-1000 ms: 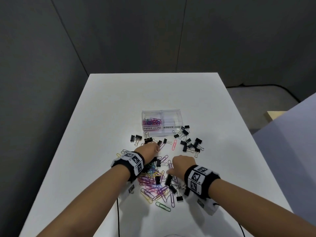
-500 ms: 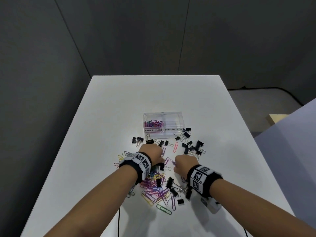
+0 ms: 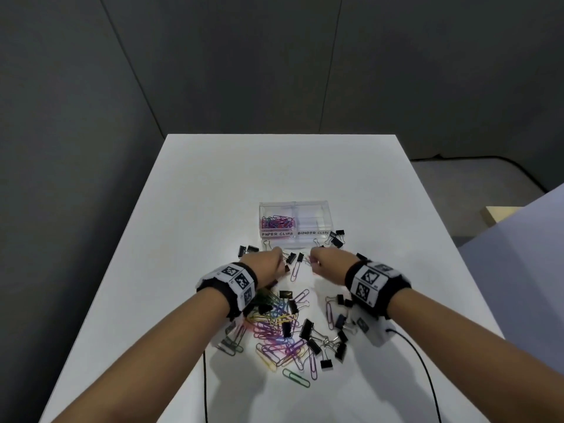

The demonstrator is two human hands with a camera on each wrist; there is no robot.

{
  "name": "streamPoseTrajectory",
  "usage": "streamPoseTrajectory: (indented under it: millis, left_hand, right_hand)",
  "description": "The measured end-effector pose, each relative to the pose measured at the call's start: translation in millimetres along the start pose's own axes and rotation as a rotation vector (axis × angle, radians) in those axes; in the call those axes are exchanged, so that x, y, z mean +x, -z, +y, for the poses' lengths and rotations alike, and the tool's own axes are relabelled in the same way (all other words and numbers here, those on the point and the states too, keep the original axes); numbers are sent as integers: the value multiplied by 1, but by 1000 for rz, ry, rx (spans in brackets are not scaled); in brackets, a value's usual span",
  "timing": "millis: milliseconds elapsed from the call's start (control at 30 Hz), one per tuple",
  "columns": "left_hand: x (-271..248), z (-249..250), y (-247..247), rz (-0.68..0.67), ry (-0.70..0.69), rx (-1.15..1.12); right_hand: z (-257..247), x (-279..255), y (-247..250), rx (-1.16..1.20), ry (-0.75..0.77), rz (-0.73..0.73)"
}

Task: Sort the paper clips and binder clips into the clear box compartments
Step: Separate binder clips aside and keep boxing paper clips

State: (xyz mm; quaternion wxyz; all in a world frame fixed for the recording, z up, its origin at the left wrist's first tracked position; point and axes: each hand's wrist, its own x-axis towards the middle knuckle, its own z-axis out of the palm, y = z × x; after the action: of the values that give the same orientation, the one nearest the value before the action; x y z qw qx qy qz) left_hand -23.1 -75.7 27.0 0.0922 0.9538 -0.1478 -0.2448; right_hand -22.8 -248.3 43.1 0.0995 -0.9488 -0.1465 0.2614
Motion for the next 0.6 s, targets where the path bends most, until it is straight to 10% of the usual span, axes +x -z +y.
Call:
streamPoseTrajectory:
  millis: [600]
  left_hand:
    - [0, -71, 31, 16, 69, 8]
  right_hand:
    - [-48, 113, 44, -5, 67, 110]
